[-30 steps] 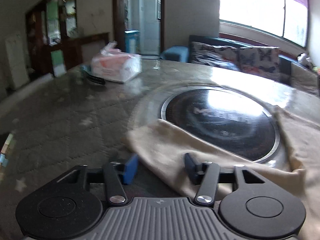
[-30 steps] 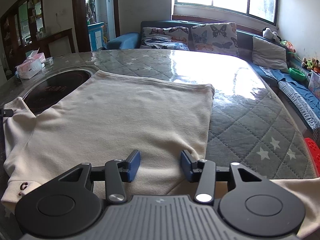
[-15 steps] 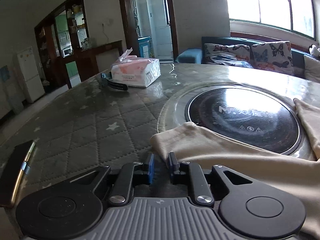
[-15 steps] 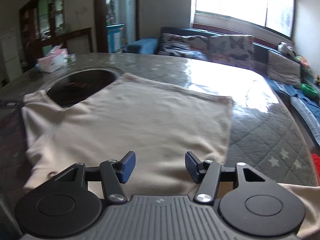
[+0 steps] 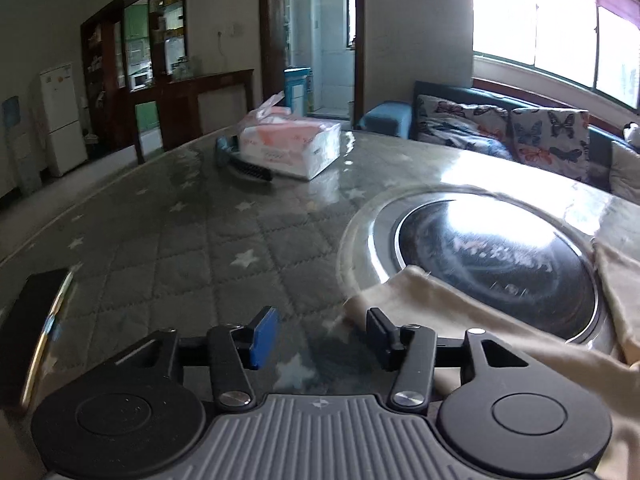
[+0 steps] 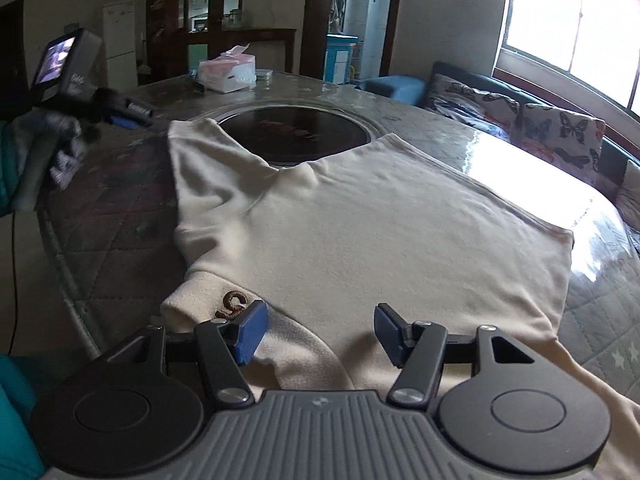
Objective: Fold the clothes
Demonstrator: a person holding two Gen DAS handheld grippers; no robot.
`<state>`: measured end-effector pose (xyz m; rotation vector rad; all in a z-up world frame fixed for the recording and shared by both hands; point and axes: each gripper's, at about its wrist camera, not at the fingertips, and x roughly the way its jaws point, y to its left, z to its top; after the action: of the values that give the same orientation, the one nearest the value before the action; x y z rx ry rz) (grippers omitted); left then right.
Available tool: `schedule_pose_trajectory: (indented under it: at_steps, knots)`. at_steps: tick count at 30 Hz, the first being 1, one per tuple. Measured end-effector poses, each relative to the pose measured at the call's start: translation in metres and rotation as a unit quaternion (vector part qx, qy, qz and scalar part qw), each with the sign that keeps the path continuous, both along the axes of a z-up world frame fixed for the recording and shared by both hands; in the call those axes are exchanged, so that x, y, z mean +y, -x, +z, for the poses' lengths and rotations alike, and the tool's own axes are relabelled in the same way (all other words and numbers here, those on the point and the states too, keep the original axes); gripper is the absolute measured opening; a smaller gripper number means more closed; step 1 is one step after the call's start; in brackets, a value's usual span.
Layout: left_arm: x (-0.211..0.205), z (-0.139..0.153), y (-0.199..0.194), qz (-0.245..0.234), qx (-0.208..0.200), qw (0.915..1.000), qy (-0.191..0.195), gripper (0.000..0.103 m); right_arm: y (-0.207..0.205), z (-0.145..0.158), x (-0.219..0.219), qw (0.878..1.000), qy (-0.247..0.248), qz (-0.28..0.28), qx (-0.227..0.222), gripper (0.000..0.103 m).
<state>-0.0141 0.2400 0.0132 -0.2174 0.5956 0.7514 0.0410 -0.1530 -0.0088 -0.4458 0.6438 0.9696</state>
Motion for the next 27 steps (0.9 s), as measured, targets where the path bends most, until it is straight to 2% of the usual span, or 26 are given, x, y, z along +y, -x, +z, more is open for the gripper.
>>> schedule_pose_trajectory:
  at_steps: [5, 7, 8, 10, 12, 14, 20, 24, 27]
  knots:
    - [0.0, -0.007, -0.025, -0.019, 0.025, 0.9993, -0.02, 0.051, -0.008, 0.015, -0.008, 1.0, -0.026, -0.016, 0.001, 0.061]
    - [0.0, -0.012, -0.033, -0.023, 0.037, 0.9988, -0.022, 0.035, -0.01, 0.022, -0.01, 0.999, -0.039, -0.016, 0.0, 0.061]
    - [-0.001, -0.014, -0.034, -0.028, 0.034, 0.9988, -0.023, 0.03, -0.009, 0.024, -0.009, 0.999, -0.043, -0.014, -0.002, 0.061]
    - [-0.005, -0.015, -0.036, -0.032, 0.032, 0.9985, -0.032, 0.013, -0.008, 0.024, -0.003, 0.999, -0.045, -0.005, -0.001, 0.061]
    - [-0.008, -0.016, -0.035, -0.02, 0.035, 0.9982, -0.044, 0.007, -0.007, 0.023, 0.004, 0.999, -0.046, 0.004, 0.0, 0.061]
    - [-0.009, -0.017, -0.034, -0.007, 0.037, 0.9978, -0.054, 0.005, -0.006, 0.019, 0.012, 0.999, -0.042, 0.012, 0.001, 0.061]
    - [-0.001, -0.016, -0.008, 0.039, 0.035, 0.9976, -0.047, 0.005, 0.0, 0.004, 0.032, 0.999, -0.025, 0.041, 0.008, 0.061]
    - [0.001, -0.016, -0.002, 0.035, 0.038, 0.9976, -0.046, 0.005, 0.007, -0.003, 0.036, 0.998, -0.012, 0.062, 0.012, 0.06]
    - [0.001, -0.016, -0.003, 0.031, 0.04, 0.9976, -0.047, 0.01, 0.006, 0.003, 0.027, 0.998, -0.024, 0.053, 0.014, 0.06]
